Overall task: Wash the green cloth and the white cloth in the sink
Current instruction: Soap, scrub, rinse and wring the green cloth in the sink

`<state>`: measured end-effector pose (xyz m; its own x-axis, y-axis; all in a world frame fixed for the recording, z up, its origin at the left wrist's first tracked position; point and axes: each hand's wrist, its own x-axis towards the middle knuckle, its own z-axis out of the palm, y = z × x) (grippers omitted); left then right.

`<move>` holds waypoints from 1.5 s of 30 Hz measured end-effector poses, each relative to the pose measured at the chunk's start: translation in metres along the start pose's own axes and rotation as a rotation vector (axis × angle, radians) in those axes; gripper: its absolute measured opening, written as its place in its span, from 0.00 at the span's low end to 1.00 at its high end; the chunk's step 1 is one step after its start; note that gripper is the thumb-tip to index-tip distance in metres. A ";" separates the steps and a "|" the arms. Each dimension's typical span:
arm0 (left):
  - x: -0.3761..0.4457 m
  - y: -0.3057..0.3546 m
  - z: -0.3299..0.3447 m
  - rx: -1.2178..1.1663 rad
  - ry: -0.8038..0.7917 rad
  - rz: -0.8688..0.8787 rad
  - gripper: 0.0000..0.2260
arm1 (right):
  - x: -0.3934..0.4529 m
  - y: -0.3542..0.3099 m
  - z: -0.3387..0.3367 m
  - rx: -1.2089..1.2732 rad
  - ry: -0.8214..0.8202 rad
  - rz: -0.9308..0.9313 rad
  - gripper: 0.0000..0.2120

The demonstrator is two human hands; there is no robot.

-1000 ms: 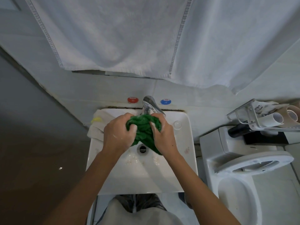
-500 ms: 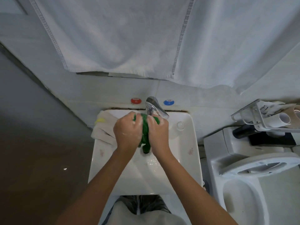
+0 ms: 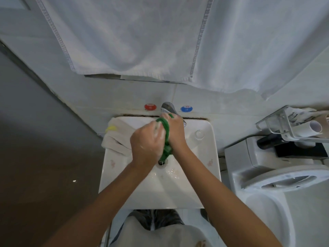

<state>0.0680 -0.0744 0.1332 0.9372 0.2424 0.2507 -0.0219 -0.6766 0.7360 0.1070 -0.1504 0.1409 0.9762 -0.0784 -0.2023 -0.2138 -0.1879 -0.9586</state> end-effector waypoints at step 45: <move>0.046 -0.031 -0.067 -0.037 -0.503 -0.120 0.12 | -0.010 0.009 -0.070 -0.393 -0.609 -0.022 0.13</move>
<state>0.0883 0.0044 0.1643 0.9851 -0.0538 -0.1631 0.0919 -0.6372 0.7652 0.0926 -0.2197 0.1487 0.8033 0.4675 -0.3690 -0.0793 -0.5302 -0.8442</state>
